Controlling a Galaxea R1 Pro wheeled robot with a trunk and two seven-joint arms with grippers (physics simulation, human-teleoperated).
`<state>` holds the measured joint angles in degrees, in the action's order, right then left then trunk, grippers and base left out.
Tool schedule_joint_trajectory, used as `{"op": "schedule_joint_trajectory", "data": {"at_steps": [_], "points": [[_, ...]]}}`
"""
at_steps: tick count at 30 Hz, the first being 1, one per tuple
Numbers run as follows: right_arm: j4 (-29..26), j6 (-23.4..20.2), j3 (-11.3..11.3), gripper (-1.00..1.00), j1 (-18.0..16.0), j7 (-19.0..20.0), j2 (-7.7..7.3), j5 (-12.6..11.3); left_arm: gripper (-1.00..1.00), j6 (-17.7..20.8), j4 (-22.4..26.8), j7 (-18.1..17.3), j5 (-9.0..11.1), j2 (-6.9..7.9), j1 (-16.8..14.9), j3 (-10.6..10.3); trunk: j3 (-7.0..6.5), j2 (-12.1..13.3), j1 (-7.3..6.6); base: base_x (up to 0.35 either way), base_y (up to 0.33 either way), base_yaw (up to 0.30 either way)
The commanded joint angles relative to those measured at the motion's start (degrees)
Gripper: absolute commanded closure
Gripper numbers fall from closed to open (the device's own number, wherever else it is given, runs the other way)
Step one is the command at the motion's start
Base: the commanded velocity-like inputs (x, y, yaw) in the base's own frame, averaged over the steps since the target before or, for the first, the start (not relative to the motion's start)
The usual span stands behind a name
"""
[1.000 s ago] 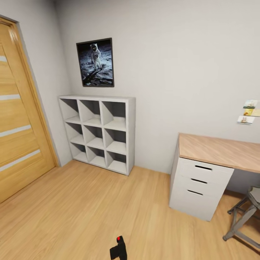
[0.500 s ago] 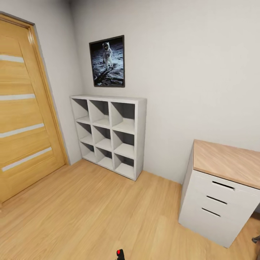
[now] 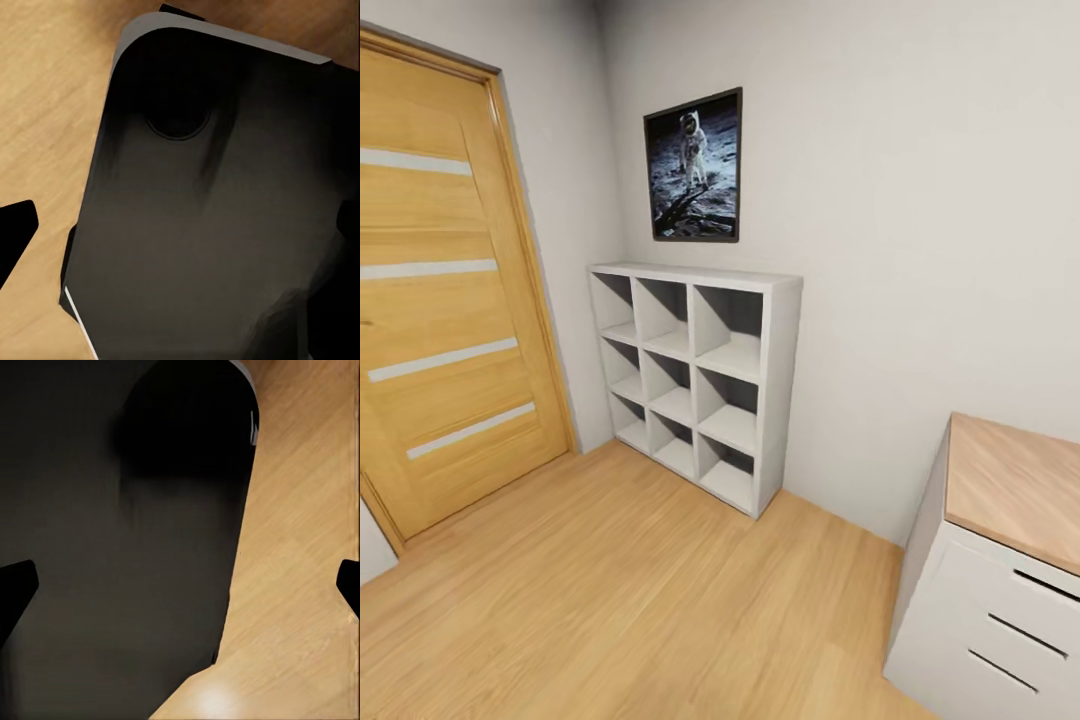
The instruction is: Attach the digital camera to the camera tripod in the bedroom.
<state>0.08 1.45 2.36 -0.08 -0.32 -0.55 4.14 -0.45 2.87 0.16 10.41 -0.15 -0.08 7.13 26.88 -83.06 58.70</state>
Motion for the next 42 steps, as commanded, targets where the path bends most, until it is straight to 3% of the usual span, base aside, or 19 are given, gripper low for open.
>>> {"op": "schedule_joint_trajectory", "data": {"at_steps": [1,8,21,42], "points": [[0.01,0.13,0.19,-1.00,-0.01,-0.03,0.00,0.43,-1.00,-0.03,0.03,0.02,0.18,-0.02,-0.01,0.34,0.05,-0.02,0.03,0.281,-0.231,0.267],[0.01,0.13,0.19,-1.00,-0.01,-0.03,-0.04,0.43,-1.00,0.39,0.05,0.02,0.21,0.01,-0.01,0.34,0.05,-0.02,0.03,0.281,-0.231,0.206],[0.01,0.13,0.19,-1.00,-0.01,-0.03,-0.08,0.34,-1.00,-0.24,0.14,-0.05,0.08,0.06,-0.01,0.42,0.05,-0.02,0.03,0.271,-0.221,0.012],[0.01,0.13,0.27,-1.00,-0.01,-0.03,-0.18,0.35,-1.00,-0.34,0.30,-0.17,0.21,0.04,-0.01,0.79,0.05,-0.02,0.03,0.014,-0.012,0.000]]}}
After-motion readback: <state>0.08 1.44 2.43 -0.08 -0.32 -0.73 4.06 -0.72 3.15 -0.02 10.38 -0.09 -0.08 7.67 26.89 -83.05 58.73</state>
